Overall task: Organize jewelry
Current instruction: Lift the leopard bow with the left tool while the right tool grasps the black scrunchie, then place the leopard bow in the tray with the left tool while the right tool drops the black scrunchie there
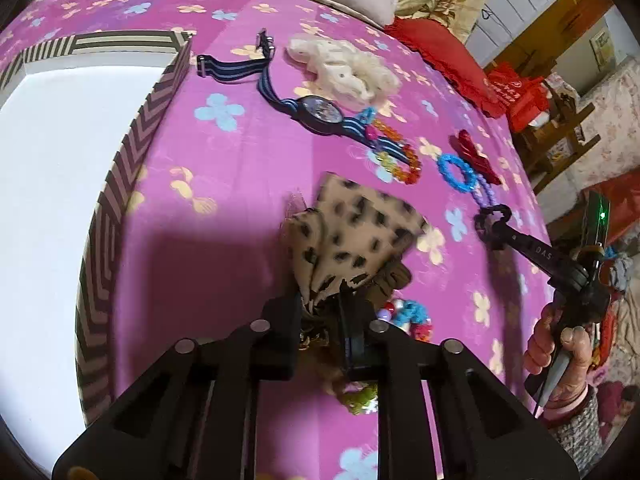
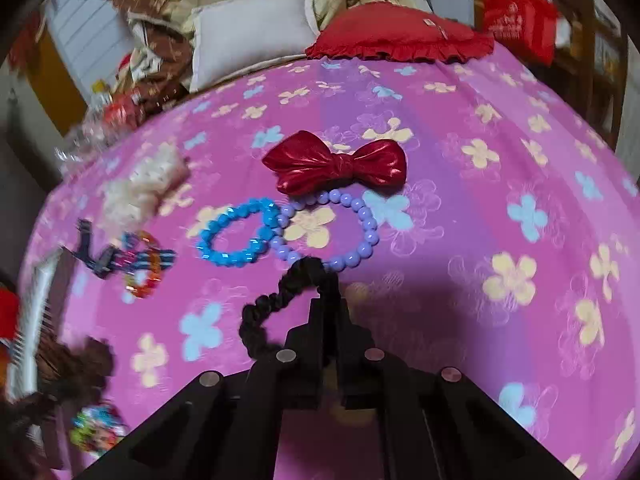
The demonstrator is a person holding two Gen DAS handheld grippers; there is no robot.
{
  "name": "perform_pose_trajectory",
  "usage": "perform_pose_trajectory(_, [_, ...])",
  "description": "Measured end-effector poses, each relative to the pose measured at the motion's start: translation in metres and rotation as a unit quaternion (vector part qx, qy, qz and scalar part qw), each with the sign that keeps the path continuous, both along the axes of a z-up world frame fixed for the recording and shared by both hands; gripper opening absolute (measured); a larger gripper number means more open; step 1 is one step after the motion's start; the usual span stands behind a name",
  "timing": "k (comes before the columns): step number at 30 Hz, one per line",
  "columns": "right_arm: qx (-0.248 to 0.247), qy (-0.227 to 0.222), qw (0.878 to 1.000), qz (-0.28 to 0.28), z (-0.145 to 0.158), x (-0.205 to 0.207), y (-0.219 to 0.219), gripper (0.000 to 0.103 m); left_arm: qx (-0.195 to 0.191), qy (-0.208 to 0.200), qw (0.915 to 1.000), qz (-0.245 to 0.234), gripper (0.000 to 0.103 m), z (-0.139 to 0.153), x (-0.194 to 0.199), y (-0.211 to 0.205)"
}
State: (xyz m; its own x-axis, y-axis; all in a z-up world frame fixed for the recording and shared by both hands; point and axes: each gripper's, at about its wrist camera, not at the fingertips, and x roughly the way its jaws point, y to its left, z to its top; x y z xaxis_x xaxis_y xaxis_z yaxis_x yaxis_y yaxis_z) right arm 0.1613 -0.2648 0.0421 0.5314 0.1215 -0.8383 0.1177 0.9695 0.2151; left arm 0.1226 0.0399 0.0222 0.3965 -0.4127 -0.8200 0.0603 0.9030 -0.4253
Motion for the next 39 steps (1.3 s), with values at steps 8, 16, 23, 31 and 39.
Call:
perform_pose_trajectory(8, [-0.025,-0.058,0.998,0.023,0.067,-0.051,0.013,0.004,-0.032,-0.055,0.9979,-0.008,0.012,0.064,-0.035,0.005])
perform_pose_trajectory(16, [-0.035,-0.098,0.993,0.058,0.118,-0.106,0.046,0.004,-0.008,-0.162,0.9868,-0.005,0.012,0.147,-0.1,0.022])
perform_pose_trajectory(23, [-0.043,-0.112,0.985,0.125,0.145,-0.137,0.108,0.004,0.015,-0.143,0.9882,0.053,0.012,0.138,-0.105,0.074])
perform_pose_trajectory(31, [-0.025,-0.086,0.977,0.193,0.146,-0.118,0.196,0.004,0.017,-0.112,0.984,0.137,0.012,0.094,-0.057,0.168])
perform_pose_trajectory(39, [0.008,-0.043,0.971,0.233,0.115,-0.052,0.305,0.004,-0.015,-0.087,0.9751,0.203,0.012,0.052,0.004,0.244])
